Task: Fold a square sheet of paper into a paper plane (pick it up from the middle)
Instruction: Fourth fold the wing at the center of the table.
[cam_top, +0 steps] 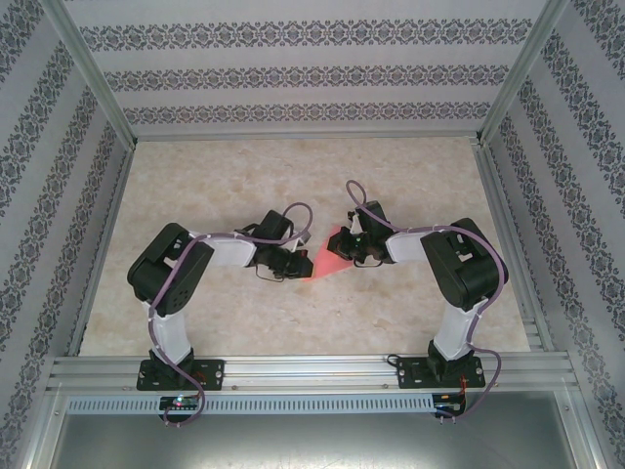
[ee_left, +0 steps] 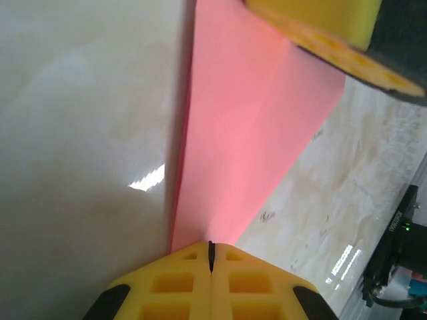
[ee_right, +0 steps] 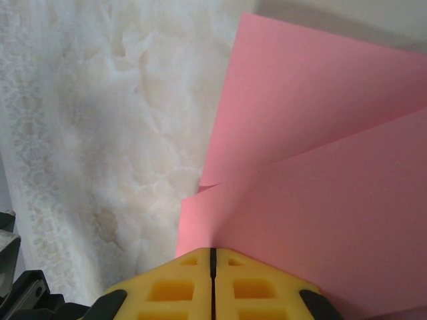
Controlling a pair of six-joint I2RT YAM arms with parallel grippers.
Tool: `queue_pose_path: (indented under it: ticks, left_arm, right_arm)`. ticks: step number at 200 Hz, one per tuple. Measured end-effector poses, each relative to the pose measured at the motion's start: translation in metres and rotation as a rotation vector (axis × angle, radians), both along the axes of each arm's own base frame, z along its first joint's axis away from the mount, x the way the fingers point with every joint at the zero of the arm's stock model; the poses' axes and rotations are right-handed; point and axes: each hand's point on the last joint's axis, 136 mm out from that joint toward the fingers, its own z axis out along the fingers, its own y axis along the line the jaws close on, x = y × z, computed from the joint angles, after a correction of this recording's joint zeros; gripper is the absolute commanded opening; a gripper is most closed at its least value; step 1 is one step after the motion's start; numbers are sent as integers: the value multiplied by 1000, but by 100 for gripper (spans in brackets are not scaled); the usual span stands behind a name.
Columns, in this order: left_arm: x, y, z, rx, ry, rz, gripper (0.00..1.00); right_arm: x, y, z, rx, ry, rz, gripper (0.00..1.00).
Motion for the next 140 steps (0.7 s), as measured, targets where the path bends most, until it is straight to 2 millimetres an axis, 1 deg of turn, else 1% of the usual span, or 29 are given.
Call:
queue_pose_path:
  ticks: [40,63,81,108,122,140]
  left_arm:
    - [-18,14,1,-7,11,17,0]
    - [-23,18,7,1,14,22,0]
    - [-18,16,19,-16,-14,27,0]
    - [-1,6,31,-39,-35,42,0]
    - [7,2,28,-38,-34,51,0]
    - [10,1,17,-20,-7,62,0]
  right_arm:
    - [0,0,0,2,1,2,7]
    - [0,0,0,2,0,2,7]
    - [0,0,0,2,0,2,7]
    - [0,0,0,2,0,2,7]
    - [0,0,0,2,0,3,8]
    - [0,1,1,3,0,3,8]
